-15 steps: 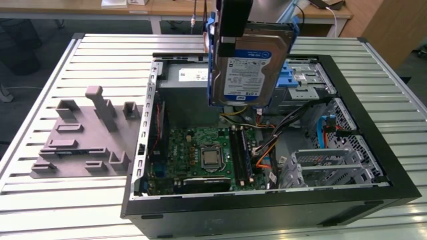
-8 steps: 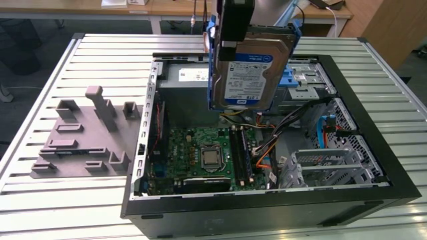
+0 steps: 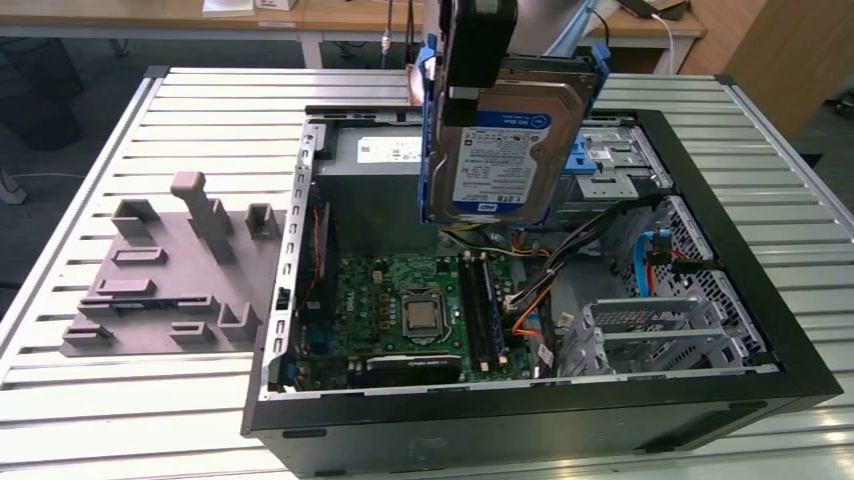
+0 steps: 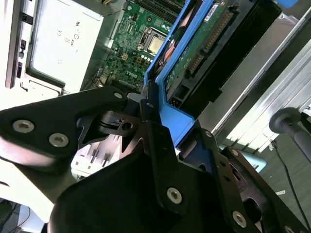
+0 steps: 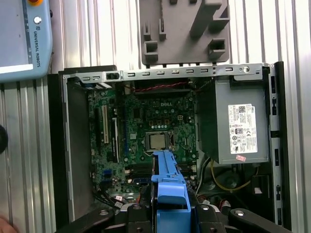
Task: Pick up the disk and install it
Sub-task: 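Insert the disk into the insertion slot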
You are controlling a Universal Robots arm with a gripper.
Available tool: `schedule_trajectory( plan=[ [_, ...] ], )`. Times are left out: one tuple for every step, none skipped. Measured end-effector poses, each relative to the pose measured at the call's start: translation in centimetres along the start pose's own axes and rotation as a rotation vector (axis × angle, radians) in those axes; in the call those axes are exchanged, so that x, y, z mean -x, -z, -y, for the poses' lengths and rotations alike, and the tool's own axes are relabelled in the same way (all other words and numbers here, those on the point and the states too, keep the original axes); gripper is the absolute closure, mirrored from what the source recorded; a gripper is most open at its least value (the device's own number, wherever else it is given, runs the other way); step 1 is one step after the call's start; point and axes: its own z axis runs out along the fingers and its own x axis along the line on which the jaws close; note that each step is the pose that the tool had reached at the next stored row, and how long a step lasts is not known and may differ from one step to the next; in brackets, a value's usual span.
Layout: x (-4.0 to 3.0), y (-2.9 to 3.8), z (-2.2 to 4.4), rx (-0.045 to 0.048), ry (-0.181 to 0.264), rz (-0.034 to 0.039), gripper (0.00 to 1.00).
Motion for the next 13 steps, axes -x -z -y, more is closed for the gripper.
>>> schedule_trajectory(
  plan=[
    [-0.03,-0.03,0.03,-0.0001,0.0,0.0002,0.64],
    [-0.07,-0.05,0.04,-0.0002,0.0,0.0004,0.64],
    [-0.15,-0.07,0.06,-0.0004,0.0,0.0001,0.64],
    [-0.25,-0.1,0.07,-0.0009,0.0,0.0001,0.64],
    [-0.34,-0.14,0.08,-0.0012,0.0,0.0002,0.64],
    [-0.44,-0.18,0.1,-0.0015,0.0,0.0001,0.64],
    [-0.54,-0.22,0.14,-0.0017,0.0,0.0002,0.64],
    [-0.62,-0.26,0.17,-0.0017,0.001,0.0002,0.64],
    [-0.72,-0.3,0.22,-0.0018,0.001,0.0003,0.64],
    [-0.81,-0.33,0.27,-0.0019,0.001,0.0002,0.64],
    [-0.88,-0.37,0.33,-0.0019,0.001,0.0003,0.64],
    [-0.93,-0.4,0.42,-0.002,0.001,0.0005,0.64],
    [-0.95,-0.42,0.5,-0.0019,0.001,0.0004,0.64]
  ],
)
